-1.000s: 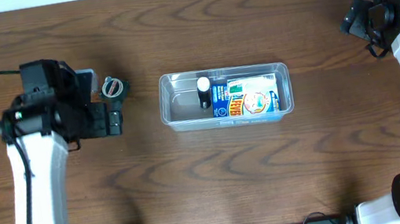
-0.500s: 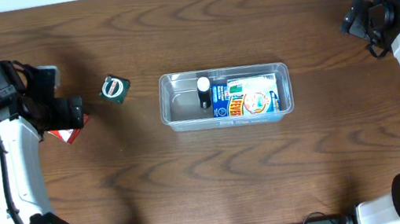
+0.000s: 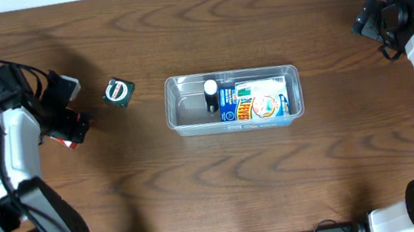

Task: Pack container
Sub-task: 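Move left gripper to the red Actifast packet and grasp it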

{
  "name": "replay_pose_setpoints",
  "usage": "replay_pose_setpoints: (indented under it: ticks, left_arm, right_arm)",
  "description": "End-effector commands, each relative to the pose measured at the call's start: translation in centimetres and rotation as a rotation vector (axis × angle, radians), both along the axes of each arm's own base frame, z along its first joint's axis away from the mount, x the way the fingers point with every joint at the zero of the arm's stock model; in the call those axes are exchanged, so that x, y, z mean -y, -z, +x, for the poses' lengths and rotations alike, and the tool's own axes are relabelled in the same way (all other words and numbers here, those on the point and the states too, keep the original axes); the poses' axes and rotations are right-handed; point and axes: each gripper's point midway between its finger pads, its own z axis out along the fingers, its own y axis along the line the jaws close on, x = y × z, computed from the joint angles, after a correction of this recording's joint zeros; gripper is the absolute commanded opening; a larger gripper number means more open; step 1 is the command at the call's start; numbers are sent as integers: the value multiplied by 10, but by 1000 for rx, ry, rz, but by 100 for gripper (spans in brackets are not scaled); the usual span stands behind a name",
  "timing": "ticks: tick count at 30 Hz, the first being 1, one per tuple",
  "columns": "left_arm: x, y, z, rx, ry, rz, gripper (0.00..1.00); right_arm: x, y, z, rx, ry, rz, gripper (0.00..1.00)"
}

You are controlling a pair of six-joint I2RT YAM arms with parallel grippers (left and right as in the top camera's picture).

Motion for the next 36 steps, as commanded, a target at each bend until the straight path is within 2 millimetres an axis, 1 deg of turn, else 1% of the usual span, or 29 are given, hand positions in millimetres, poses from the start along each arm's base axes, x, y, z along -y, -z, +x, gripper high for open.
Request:
replay_pose_setpoints:
  ticks: [1,7,13,17,24,28,32,34,36]
  left_arm:
    - [-6,13,6,-16,28,14,98]
    - [-20,32,14,-29,12,67,98]
    - [-30,38,21,-14,-3,95,98]
    - [-35,46,18,-31,-10,90,98]
    - [-33,60,12,-76,-10,73,98]
    - [-33,60,12,-76,-9,72,98]
    - [-24,62,6,-96,-1,25,98]
    - [-23,64,3,-104,-4,19,100]
    - [-22,65,2,-110,-32,9,94]
  right_arm:
    - [5,1,-1,-8,11,-11,99]
    - [5,1,-1,-8,11,-11,99]
    - [5,1,-1,-8,11,-11,99]
    - [5,1,-1,-8,11,-11,99]
    - [5,1,-1,-8,11,-11,99]
    - [5,1,-1,-8,11,-11,99]
    - [5,1,-1,-8,11,-11,99]
    - [5,1,-1,-8,11,-11,99]
    - [5,1,-1,-8,11,-11,99]
